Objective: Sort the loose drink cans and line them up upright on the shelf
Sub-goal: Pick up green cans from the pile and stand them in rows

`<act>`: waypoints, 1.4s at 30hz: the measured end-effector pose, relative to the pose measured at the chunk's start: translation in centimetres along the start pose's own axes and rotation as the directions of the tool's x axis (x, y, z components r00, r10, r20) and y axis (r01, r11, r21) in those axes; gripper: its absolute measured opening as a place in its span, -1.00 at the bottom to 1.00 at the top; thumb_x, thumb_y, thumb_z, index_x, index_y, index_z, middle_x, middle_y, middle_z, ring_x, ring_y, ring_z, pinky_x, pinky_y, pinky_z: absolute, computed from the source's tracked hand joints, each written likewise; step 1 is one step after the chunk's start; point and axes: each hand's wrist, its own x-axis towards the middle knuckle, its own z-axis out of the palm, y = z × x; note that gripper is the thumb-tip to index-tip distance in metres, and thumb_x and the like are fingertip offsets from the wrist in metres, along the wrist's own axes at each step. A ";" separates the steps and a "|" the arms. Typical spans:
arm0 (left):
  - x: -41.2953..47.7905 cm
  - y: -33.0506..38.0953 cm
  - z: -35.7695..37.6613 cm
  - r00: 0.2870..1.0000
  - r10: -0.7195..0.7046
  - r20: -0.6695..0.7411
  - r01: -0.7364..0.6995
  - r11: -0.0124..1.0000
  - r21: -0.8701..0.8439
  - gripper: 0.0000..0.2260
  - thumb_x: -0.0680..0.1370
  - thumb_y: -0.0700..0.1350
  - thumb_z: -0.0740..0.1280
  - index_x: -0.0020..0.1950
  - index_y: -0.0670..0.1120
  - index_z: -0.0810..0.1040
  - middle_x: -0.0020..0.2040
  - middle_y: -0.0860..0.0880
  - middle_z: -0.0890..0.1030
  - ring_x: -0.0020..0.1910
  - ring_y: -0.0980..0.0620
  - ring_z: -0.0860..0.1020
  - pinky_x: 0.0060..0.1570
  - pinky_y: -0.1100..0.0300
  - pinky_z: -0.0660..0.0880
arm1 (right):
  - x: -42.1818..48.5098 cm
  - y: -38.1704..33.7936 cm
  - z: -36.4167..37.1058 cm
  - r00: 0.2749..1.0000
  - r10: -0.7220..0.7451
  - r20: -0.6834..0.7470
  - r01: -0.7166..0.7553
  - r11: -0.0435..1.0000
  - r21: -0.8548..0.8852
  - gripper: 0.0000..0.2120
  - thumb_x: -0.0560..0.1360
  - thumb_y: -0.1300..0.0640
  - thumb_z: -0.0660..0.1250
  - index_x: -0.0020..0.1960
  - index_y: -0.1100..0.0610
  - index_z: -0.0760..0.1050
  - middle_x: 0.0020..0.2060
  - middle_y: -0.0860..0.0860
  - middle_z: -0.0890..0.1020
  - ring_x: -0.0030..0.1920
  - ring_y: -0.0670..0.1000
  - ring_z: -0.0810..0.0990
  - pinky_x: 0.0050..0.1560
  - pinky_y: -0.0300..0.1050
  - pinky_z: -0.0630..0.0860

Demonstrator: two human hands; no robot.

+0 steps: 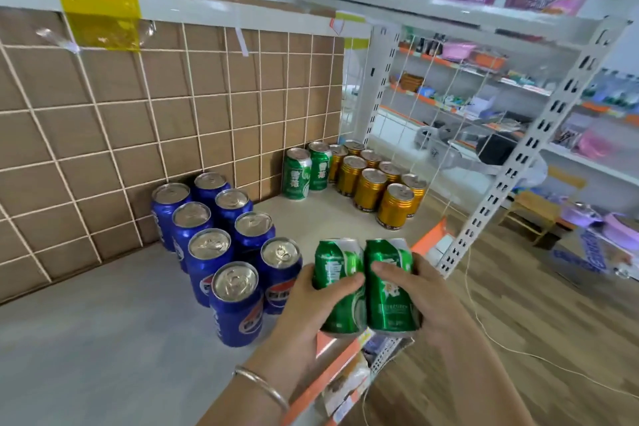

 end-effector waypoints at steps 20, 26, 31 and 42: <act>14.0 1.6 6.6 0.787 0.256 -0.561 -0.393 0.910 -0.136 -0.46 0.31 -0.39 0.49 0.21 -0.07 0.43 0.06 -0.07 0.61 -0.07 0.06 0.59 -0.30 0.35 0.53 | 20.3 -8.4 0.2 0.837 -0.230 0.497 0.487 0.728 -0.483 -0.35 0.25 0.21 0.58 0.17 -0.06 0.29 -0.10 -0.28 0.43 -0.09 -0.20 0.46 -0.08 -0.23 0.41; 18.2 3.4 6.7 0.700 0.350 -0.622 -0.441 0.897 0.008 -0.44 0.32 -0.52 0.40 0.15 0.00 0.41 -0.06 0.04 0.57 -0.14 0.16 0.53 -0.41 0.40 0.52 | 27.2 -9.8 2.4 0.751 -0.204 0.628 0.658 0.308 -0.687 -0.20 0.12 -0.08 0.57 0.30 -0.02 0.34 0.14 -0.02 0.55 0.16 0.08 0.51 0.14 0.07 0.49; 21.4 4.1 6.0 0.654 0.386 -0.651 -0.438 0.894 0.090 -0.40 0.29 -0.54 0.40 0.18 -0.03 0.42 -0.10 0.09 0.58 -0.14 0.17 0.54 -0.43 0.43 0.49 | 30.7 -10.2 2.9 0.709 -0.174 0.684 0.698 0.030 -0.716 -0.17 0.27 -0.19 0.52 0.44 -0.01 0.28 0.39 0.03 0.22 0.41 0.17 0.14 0.39 0.24 0.20; 23.0 4.2 4.7 0.722 0.416 -0.552 -0.271 0.905 0.328 -0.19 0.36 -0.42 0.42 0.49 0.02 0.17 0.19 0.03 0.51 0.11 0.09 0.51 -0.08 0.35 0.47 | 33.8 -9.6 1.6 0.589 -0.130 0.798 0.807 0.039 -0.589 -0.18 0.42 -0.09 0.43 0.54 -0.07 0.07 0.49 0.04 0.21 0.49 0.14 0.12 0.47 0.31 -0.04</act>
